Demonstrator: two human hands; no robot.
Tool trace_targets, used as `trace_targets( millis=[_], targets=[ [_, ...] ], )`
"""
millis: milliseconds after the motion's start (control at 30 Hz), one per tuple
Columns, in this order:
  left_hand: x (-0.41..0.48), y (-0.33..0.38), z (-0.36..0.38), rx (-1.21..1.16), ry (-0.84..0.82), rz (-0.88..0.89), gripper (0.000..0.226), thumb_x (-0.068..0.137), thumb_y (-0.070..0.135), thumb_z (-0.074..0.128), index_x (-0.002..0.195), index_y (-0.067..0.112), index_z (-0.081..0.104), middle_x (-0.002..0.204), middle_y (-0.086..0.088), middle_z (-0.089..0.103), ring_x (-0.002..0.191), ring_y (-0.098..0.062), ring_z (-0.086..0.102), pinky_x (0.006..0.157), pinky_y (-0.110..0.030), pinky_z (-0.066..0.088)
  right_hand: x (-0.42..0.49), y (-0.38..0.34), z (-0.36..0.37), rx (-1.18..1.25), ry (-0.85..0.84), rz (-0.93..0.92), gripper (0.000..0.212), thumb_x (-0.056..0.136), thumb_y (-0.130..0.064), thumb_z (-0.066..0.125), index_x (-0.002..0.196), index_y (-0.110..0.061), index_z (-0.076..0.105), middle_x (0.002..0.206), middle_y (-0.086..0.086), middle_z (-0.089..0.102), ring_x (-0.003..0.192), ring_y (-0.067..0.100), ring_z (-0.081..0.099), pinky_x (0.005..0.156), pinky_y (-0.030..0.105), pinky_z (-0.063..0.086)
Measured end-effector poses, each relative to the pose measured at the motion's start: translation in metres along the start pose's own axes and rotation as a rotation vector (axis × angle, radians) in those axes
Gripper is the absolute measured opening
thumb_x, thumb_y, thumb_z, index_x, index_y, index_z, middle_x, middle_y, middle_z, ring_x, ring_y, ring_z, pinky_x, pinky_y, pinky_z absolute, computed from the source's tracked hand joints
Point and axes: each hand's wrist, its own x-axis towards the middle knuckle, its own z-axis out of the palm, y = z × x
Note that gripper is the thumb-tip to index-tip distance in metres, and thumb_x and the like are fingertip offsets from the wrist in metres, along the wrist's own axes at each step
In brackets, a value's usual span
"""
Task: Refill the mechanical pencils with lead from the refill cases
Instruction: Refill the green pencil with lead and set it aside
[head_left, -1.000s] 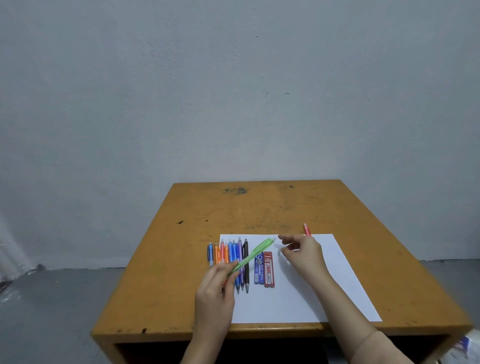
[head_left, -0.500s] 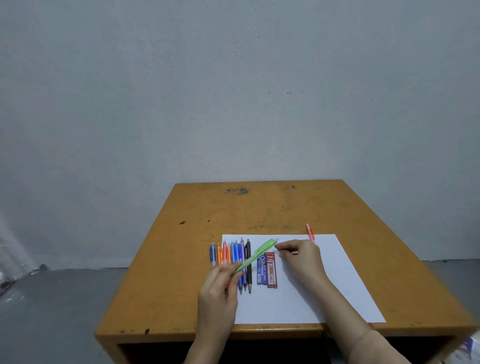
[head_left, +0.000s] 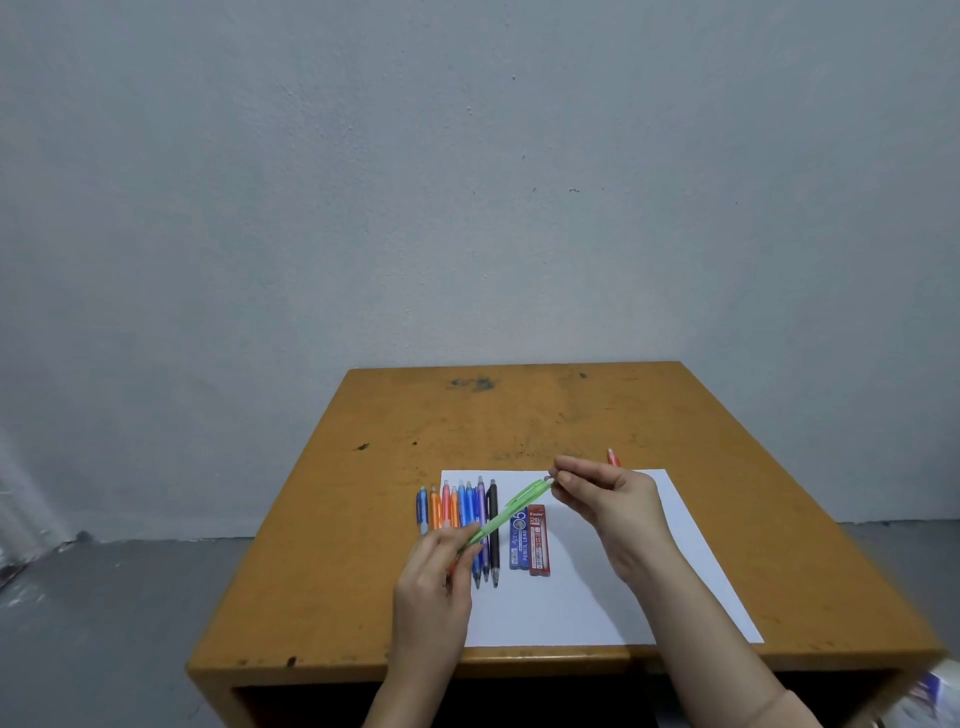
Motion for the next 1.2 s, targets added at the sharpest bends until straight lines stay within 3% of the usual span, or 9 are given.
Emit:
trace_targets(
  millis=[300,533,867,1200],
  targets=[
    [0.000,-0.001,0.000,-0.008,-0.002,-0.008,0.031,0.084,0.027,0.055,0.110,0.019,0.069,0.098,0.009,0.062,0.089,-0.018,0.063,0.064,-0.010,0.050,-0.010,-0.008,0.004,0.154,-0.031,0.073,0.018,0.085,0.011,0.058,0.092,0.001,0.071,0.087,0.015,0.073,0.081,0.022,0.071,0.068,0.026,0.059],
    [0.000,-0.003,0.001,-0.005,0.005,-0.005,0.026,0.085,0.018,0.061,0.111,0.019,0.068,0.098,0.009,0.062,0.088,-0.018,0.063,0.063,-0.010,0.051,-0.013,-0.009,0.005,0.191,-0.041,0.074,0.019,0.086,0.011,0.056,0.091,0.001,0.071,0.086,0.015,0.073,0.080,0.022,0.071,0.066,0.026,0.058],
    [0.000,-0.003,0.002,0.008,0.016,0.012,0.027,0.085,0.010,0.065,0.110,0.021,0.068,0.097,0.011,0.062,0.085,-0.014,0.063,0.065,-0.014,0.053,-0.016,-0.008,0.006,0.110,-0.033,0.030,0.018,0.083,0.010,0.060,0.088,-0.002,0.072,0.088,0.017,0.073,0.087,0.026,0.071,0.075,0.031,0.060],
    [0.000,-0.001,0.001,0.006,0.022,0.055,0.030,0.084,0.023,0.056,0.110,0.017,0.069,0.096,0.010,0.061,0.084,-0.015,0.063,0.064,-0.014,0.053,-0.023,-0.003,0.010,-0.032,0.022,-0.039,0.016,0.082,0.002,0.067,0.086,-0.012,0.074,0.084,0.009,0.075,0.086,0.022,0.072,0.079,0.032,0.059]
  ],
)
